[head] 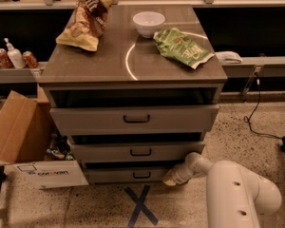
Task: Close bottom drawer
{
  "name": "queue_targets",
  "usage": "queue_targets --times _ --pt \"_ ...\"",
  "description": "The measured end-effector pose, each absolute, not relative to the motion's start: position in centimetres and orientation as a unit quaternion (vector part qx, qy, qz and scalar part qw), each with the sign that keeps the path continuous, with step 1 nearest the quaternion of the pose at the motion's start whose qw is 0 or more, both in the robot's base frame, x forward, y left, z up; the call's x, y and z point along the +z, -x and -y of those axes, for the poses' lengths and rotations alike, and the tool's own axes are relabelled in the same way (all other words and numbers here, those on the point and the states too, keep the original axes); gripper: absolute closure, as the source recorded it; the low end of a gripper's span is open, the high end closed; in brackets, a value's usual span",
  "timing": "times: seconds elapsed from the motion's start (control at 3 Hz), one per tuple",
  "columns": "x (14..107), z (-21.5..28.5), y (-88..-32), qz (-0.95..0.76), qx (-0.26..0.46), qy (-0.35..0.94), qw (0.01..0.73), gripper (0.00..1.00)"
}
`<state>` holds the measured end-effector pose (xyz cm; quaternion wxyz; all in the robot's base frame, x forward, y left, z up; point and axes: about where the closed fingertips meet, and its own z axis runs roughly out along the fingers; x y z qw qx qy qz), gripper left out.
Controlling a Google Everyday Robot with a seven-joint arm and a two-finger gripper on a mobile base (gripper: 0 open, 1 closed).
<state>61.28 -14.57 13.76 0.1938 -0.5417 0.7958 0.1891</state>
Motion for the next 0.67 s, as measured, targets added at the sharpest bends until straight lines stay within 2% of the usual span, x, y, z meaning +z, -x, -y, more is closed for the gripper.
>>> queue_targets --times 0.33,0.67 --pt "15.0 15.0 -60.4 -0.784 0.191 0.549 0.216 1.0" --pt "16.5 15.3 -56.4 -0.758 0.209 0.575 0.224 1.0"
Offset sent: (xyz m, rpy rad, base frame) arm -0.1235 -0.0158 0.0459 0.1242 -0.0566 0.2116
